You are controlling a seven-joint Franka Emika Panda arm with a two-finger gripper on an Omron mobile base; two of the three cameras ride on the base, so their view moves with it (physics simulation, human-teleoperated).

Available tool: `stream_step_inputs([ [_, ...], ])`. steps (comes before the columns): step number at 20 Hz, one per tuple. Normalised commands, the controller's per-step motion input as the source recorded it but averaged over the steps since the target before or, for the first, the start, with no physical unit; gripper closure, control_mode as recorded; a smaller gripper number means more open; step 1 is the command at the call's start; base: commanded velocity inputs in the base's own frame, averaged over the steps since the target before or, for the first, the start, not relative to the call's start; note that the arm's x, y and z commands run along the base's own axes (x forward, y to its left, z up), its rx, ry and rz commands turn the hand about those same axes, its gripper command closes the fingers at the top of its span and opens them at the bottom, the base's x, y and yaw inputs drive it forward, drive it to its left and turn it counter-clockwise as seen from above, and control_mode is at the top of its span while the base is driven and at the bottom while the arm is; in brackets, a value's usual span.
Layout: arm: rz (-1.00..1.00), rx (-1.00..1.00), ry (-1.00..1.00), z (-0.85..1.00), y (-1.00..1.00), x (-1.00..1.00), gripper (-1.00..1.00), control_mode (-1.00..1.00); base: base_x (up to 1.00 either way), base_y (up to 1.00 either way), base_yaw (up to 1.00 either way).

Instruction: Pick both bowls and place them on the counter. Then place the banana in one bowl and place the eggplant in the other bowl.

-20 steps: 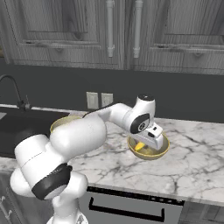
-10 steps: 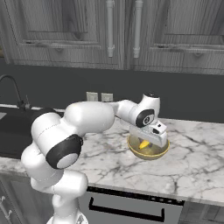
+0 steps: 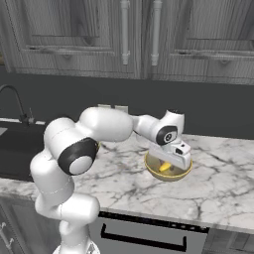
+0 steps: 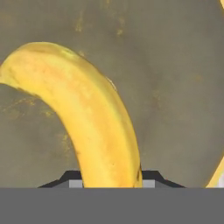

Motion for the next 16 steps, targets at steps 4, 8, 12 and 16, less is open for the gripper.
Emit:
stream_step_inputs([
  [4,0.0,0.0,0.01,-0.25,0.06,0.0,-1.0,-1.0,0.0,0.0,0.0],
  [8,0.0,0.0,0.0,-0.17,0.09,0.0,-1.0,-1.0,0.0,0.0,0.0],
  [12,0.0,0.0,0.0,-0.01,0.09,0.0,-1.0,-1.0,0.0,0.0,0.0],
  [16,0.0,0.0,0.0,0.0,0.11,0.0,-1.0,-1.0,0.0,0.0,0.0],
])
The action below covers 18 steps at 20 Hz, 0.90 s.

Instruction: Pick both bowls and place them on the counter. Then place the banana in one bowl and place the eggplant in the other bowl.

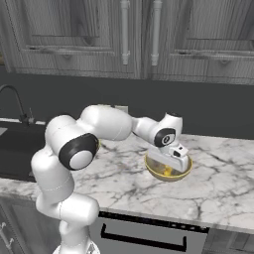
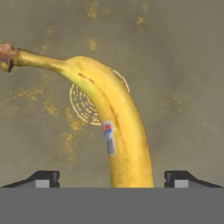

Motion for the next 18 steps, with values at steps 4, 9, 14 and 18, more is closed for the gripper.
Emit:
stream_step_inputs([
  [4,0.0,0.0,-0.01,0.04,0.14,0.0,-1.0,-1.0,0.0,0.0,0.0],
  [9,0.0,0.0,-0.02,0.11,0.06,-0.03,-1.0,-1.0,0.0,0.0,0.0],
  [14,0.0,0.0,-0.03,0.16,0.04,-0.08,-1.0,-1.0,0.0,0.0,0.0],
  [18,0.0,0.0,-0.03,0.16,0.02,-0.09,-1.0,-1.0,0.0,0.0,0.0],
])
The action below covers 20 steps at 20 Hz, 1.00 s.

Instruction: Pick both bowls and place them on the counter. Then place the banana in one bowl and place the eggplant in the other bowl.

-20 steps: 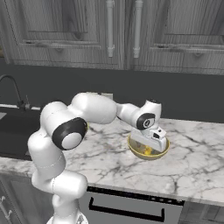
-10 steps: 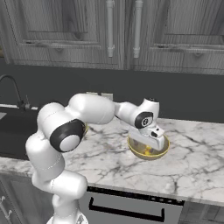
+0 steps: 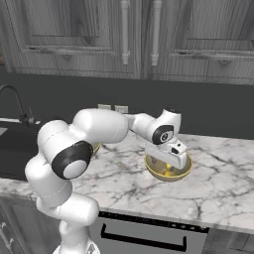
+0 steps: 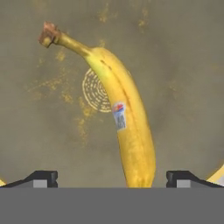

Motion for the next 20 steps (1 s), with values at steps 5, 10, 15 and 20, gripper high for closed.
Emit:
stream_step_inputs([
  [5,0.0,0.0,-0.03,0.15,0.01,-0.1,-1.0,-1.0,0.0,0.0,0.0],
  [10,0.0,0.0,-0.02,0.15,0.02,-0.12,-1.0,-1.0,0.0,0.0,0.0],
  [15,0.0,0.0,-0.01,0.18,0.03,-0.13,-1.0,-1.0,0.0,0.0,0.0],
  [20,0.0,0.0,-0.04,0.28,0.05,-0.29,-1.0,-1.0,0.0,0.0,0.0],
])
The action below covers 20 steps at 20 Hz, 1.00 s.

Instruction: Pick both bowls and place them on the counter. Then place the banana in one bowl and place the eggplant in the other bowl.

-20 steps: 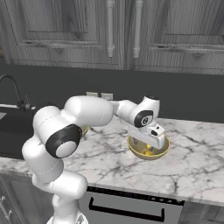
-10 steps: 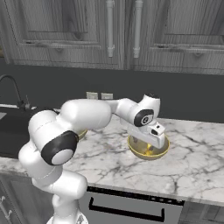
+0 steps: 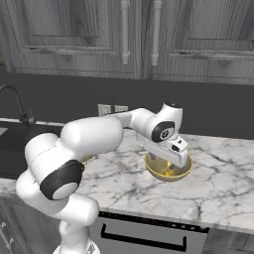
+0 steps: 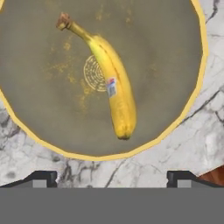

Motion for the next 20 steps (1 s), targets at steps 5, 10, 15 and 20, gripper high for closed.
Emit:
stream_step_inputs([
  [5,0.0,-0.01,-0.12,0.47,0.22,-0.68,-1.0,-1.0,0.0,0.0,0.0],
  [10,0.0,-0.04,-0.17,0.51,0.27,-0.86,-1.0,-1.0,0.0,0.0,0.0],
  [15,0.0,-0.09,-0.11,0.11,0.63,-0.98,-1.0,-1.0,0.0,0.0,0.0],
  [20,0.01,-0.27,-0.07,-0.22,1.0,-0.85,-1.0,-1.0,0.0,0.0,0.0],
])
